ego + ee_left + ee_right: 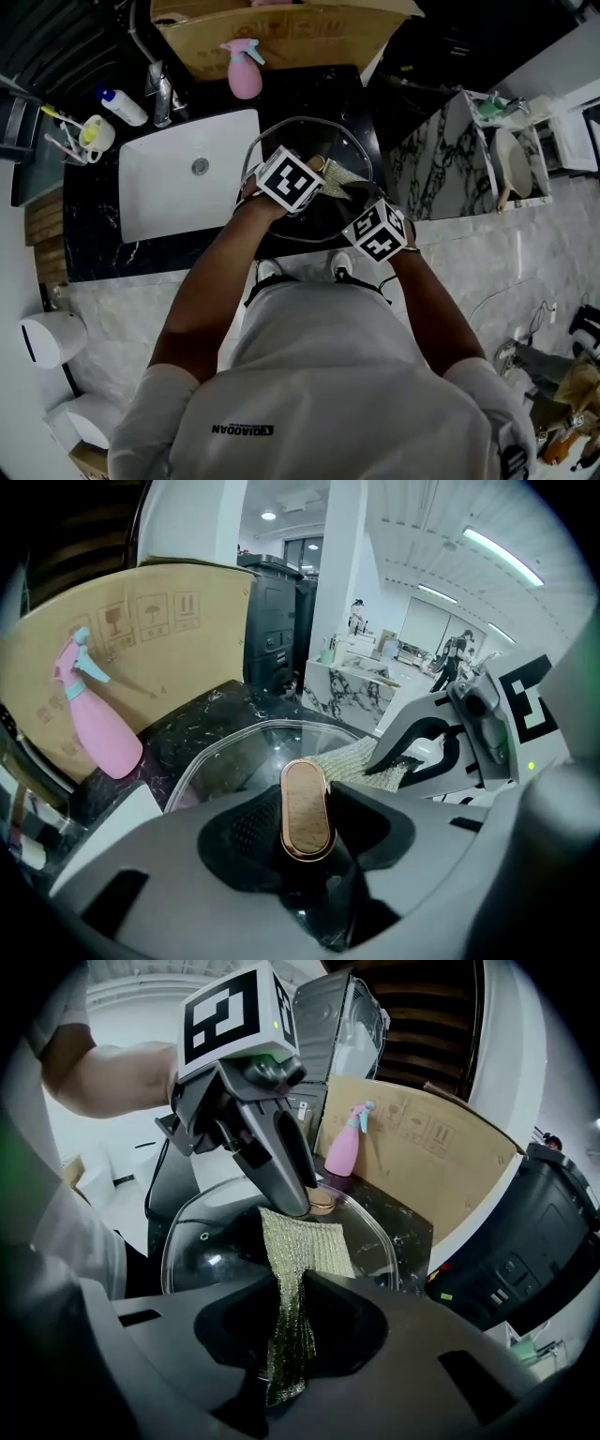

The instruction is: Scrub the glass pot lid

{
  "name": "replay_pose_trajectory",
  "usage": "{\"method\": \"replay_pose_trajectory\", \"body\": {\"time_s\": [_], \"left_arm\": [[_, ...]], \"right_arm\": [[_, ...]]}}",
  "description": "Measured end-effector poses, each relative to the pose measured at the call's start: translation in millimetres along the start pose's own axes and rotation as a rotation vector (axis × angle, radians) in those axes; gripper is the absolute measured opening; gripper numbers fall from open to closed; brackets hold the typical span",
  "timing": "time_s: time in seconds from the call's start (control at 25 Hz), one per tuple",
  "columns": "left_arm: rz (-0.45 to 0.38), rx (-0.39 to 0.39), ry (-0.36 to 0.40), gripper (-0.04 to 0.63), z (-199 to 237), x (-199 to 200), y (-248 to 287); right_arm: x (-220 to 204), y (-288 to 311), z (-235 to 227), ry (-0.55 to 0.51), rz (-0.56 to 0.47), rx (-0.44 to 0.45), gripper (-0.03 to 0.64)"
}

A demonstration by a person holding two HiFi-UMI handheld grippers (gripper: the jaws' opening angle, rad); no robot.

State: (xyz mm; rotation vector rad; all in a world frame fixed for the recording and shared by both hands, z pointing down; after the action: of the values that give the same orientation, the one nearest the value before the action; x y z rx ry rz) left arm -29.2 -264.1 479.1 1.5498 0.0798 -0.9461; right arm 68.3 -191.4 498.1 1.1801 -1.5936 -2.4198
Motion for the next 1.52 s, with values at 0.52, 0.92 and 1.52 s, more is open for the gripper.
{"method": "replay_pose_trajectory", "body": {"time_s": [0.52,0.92,1.52], "left_arm": [[-0.039,-0.055,-0.028,0.178,5,-6,-1],[-0.056,-0.047,-0.034,0.179,2,-6,0],[-0.055,-0.011,-0.060,0.179,-2,-5,1]], "right_arm": [[13,-1,40,0.093,0.013,-0.046,0.095],[12,-3,59,0.028,-0.010,-0.041,0.095],[-7,-13,80,-0.272,-0.077,0.141,0.095]]}}
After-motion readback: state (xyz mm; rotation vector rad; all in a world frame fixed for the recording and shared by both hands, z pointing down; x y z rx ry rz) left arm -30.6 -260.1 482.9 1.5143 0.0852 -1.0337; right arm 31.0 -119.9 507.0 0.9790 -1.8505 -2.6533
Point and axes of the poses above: the fingertips, and each gripper's own axes: y forward along the fingers, z to its left, x out of its top, the point moved 7 cm from there along -y, backward along the fingers, and after that the axes turned 1 degree about z, right-handed, at the moved point
